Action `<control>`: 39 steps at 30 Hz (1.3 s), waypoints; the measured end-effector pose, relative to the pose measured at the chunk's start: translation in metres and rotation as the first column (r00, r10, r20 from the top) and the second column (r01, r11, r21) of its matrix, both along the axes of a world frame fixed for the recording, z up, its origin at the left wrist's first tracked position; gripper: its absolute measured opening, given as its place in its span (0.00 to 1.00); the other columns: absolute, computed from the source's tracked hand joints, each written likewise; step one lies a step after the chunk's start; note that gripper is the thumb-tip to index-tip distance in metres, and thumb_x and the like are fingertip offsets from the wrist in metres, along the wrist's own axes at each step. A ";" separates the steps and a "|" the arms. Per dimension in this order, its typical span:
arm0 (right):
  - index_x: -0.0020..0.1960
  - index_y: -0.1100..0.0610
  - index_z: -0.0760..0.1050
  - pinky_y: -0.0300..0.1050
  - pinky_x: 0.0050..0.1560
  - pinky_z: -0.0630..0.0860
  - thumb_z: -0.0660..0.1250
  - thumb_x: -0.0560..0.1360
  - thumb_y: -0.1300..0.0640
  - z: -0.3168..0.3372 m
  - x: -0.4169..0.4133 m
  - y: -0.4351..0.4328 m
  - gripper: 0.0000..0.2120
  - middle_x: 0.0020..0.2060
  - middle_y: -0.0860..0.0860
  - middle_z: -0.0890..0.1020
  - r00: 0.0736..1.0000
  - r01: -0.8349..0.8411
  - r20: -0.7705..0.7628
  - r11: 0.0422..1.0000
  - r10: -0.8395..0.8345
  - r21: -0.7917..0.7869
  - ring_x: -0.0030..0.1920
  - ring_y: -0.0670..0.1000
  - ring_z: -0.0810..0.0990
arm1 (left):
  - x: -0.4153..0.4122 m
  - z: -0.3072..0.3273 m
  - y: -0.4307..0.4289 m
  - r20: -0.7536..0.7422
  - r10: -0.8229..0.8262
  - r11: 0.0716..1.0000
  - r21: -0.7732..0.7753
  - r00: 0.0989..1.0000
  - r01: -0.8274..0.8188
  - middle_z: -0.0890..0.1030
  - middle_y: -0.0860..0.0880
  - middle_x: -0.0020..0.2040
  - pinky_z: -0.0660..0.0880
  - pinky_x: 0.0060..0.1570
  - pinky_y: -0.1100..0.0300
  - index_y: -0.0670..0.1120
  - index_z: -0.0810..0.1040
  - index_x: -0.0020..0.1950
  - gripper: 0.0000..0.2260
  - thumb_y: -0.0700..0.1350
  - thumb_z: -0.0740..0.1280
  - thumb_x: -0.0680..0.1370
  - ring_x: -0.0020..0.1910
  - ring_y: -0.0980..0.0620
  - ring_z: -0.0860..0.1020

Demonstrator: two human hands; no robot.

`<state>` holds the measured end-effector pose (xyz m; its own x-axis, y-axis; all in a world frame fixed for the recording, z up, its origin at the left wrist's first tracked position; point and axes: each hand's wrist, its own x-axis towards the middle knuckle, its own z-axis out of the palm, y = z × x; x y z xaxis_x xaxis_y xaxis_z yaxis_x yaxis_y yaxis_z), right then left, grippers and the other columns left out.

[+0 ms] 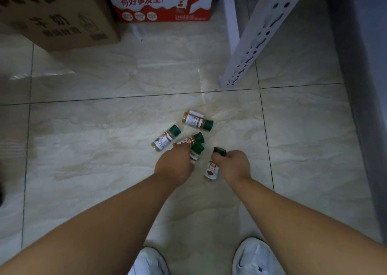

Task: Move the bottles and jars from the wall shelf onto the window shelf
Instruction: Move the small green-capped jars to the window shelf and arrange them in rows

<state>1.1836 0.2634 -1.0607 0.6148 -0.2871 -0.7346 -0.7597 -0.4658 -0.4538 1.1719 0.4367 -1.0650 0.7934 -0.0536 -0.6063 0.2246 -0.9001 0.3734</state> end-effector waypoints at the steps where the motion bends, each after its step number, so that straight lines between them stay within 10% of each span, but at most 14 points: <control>1: 0.29 0.55 0.69 0.40 0.26 0.64 0.75 0.75 0.53 0.017 0.001 -0.002 0.22 0.24 0.49 0.71 0.999 -0.015 0.043 1.000 0.014 0.015 0.27 0.47 0.71 | -0.002 0.016 0.004 -0.008 0.040 0.998 -0.042 0.999 -0.041 0.82 0.46 0.59 0.79 0.54 0.51 0.48 0.74 0.67 0.18 0.46 0.69 0.77 0.56 0.43 0.81; 7: 0.45 0.55 0.83 0.35 0.37 0.74 0.77 0.75 0.58 0.170 0.015 -0.009 0.03 0.35 0.46 0.84 0.974 -0.102 0.219 0.978 0.061 0.180 0.34 0.41 0.81 | -0.008 0.169 0.017 -0.028 0.185 0.964 -0.191 0.982 -0.186 0.78 0.58 0.50 0.70 0.45 0.57 0.56 0.69 0.69 0.23 0.49 0.70 0.75 0.50 0.46 0.79; 16: 0.51 0.52 0.84 0.25 0.37 0.71 0.79 0.73 0.52 0.458 0.025 -0.012 0.09 0.39 0.42 0.85 0.896 -0.279 0.399 0.946 0.195 0.163 0.36 0.32 0.80 | 0.006 0.459 0.017 0.132 0.222 0.949 -0.257 0.966 -0.183 0.82 0.54 0.54 0.73 0.45 0.54 0.55 0.67 0.58 0.19 0.55 0.73 0.75 0.48 0.48 0.82; 27: 0.53 0.51 0.83 0.48 0.53 0.82 0.79 0.73 0.47 0.743 0.033 0.001 0.13 0.45 0.46 0.87 0.773 -0.411 0.578 0.901 0.261 0.141 0.47 0.44 0.85 | -0.014 0.754 0.051 0.387 0.279 0.923 -0.361 0.879 -0.134 0.82 0.59 0.46 0.75 0.43 0.58 0.59 0.69 0.56 0.14 0.57 0.72 0.77 0.42 0.61 0.81; 39: 0.52 0.49 0.83 0.46 0.53 0.84 0.78 0.74 0.52 0.951 0.033 0.035 0.08 0.44 0.44 0.88 0.514 -0.465 0.828 0.884 0.225 0.049 0.47 0.45 0.86 | -0.007 0.973 0.101 0.619 0.187 0.937 -0.345 0.763 0.050 0.83 0.57 0.41 0.73 0.34 0.69 0.56 0.73 0.57 0.13 0.52 0.75 0.77 0.35 0.65 0.81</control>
<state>1.2163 0.2983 -0.1093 0.9789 0.1858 0.0848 0.1536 -0.3961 -0.9053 1.1644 0.5376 -0.0921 0.9935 -0.0798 0.0816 -0.1141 -0.6920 0.7128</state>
